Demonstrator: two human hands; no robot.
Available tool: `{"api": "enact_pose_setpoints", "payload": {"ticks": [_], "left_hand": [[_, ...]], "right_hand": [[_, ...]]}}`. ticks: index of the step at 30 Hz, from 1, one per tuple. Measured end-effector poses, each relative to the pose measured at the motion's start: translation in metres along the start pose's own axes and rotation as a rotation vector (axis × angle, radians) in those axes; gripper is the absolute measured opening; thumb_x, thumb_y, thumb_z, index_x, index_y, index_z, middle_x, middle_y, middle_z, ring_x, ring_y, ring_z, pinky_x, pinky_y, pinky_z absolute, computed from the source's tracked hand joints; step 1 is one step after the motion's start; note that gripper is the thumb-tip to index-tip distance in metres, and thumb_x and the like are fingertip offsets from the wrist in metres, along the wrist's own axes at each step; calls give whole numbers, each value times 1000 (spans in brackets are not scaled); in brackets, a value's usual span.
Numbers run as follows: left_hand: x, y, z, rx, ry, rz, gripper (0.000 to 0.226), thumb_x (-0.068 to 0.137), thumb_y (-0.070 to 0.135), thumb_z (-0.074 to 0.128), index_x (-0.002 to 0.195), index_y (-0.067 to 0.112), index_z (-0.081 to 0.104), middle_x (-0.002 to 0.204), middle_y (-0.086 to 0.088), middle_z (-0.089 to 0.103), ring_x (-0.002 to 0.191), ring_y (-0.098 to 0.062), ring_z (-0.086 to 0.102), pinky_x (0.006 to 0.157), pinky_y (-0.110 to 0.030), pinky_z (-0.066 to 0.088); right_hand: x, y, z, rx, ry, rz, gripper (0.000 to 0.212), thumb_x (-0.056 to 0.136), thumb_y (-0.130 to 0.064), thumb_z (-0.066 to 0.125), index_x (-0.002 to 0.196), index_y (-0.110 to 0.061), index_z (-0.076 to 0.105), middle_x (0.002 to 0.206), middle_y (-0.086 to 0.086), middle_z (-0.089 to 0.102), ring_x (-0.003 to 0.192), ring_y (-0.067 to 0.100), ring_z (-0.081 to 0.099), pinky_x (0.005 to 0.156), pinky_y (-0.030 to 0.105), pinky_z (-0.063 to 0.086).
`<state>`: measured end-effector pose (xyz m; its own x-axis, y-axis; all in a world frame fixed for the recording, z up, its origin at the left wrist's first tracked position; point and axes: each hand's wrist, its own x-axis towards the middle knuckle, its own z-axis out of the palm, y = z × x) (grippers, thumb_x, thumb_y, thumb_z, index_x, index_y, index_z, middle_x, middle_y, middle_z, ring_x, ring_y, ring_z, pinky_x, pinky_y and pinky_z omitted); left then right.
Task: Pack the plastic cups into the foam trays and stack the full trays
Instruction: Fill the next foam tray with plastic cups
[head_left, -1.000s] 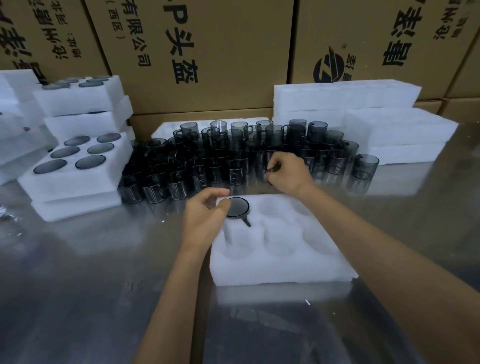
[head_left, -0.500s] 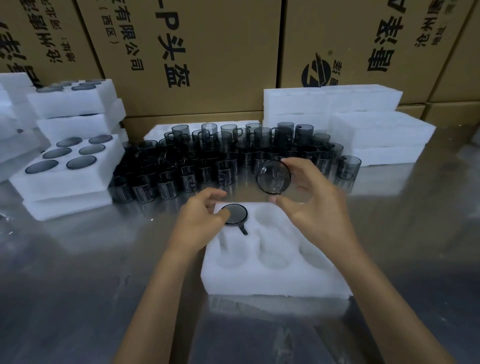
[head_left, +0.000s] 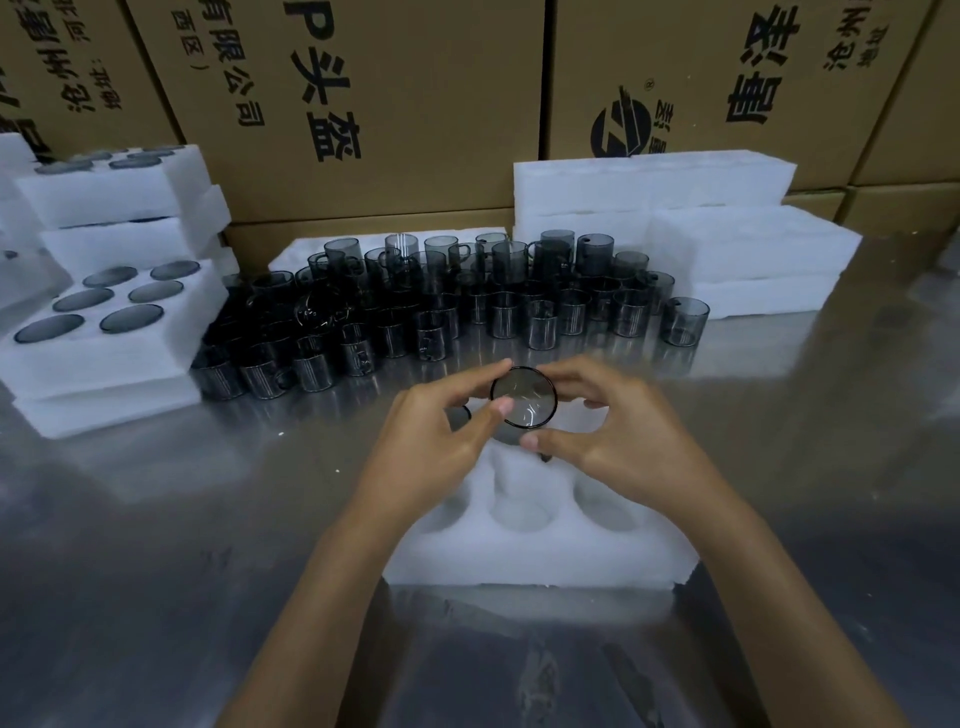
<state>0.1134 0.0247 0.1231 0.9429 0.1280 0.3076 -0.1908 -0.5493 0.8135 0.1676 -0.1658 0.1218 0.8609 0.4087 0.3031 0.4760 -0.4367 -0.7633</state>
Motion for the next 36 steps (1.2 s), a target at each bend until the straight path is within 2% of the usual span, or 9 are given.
{"api": "enact_pose_setpoints", "payload": {"ticks": [3,6,11,14,17,19,26,29,36], "left_hand": [[-1,-1,1,3,-29,-25,37,90,34,68,126,40,64,104,22,70,103,10,61,98,-36,53],[0,-3,1,14,-47,-29,36,91,35,67,127,38,64,105,22,70,105,11,61,99,-36,52],[1,-6,2,68,-51,-25,35,91,37,66,125,40,64,114,14,62,109,0,57,100,-28,47],[1,-7,1,63,-61,-42,33,90,38,67,122,42,65,120,13,58,115,-1,53,98,-17,39],[1,-7,0,65,-59,-52,32,89,37,69,120,41,66,124,12,55,120,-3,50,103,-22,37],[1,-7,1,68,-48,-46,31,89,35,69,119,40,67,126,13,55,122,-1,47,107,-25,34],[4,-10,4,183,-46,52,31,90,30,69,121,31,66,129,21,58,135,-4,37,119,-40,22],[4,-13,6,314,-79,66,33,92,34,67,124,33,64,133,22,54,137,-4,32,114,-27,10],[6,-12,9,466,-105,52,33,95,40,60,128,36,60,134,22,54,133,-6,38,111,-29,10]], "right_hand": [[-1,2,-3,-58,-24,24,53,71,-37,88,116,-46,62,118,-20,62,107,-22,50,82,-1,35],[-1,3,-2,-48,-39,44,50,71,-40,87,115,-44,64,114,-23,63,107,-19,50,80,2,37],[0,6,-5,-33,-51,48,45,68,-44,87,109,-45,67,113,-23,62,112,-12,47,91,17,37],[-1,7,-6,-7,-51,71,42,66,-46,86,104,-48,68,118,-19,57,113,-12,46,90,16,35],[0,9,-5,23,-37,56,27,77,-42,79,102,-46,70,118,-17,59,117,-9,45,96,15,33],[2,10,-4,39,-9,41,19,86,-33,71,104,-39,73,115,-15,64,119,-3,46,101,21,34],[3,15,-2,-67,-33,62,20,90,-33,67,107,-42,70,119,-16,64,126,4,42,112,35,32],[5,14,0,-144,-81,81,19,90,-35,65,107,-44,66,124,-14,62,131,8,39,116,45,28],[5,9,1,-202,-115,58,32,94,-32,62,125,-37,59,126,-19,61,129,7,44,114,36,24]]}}
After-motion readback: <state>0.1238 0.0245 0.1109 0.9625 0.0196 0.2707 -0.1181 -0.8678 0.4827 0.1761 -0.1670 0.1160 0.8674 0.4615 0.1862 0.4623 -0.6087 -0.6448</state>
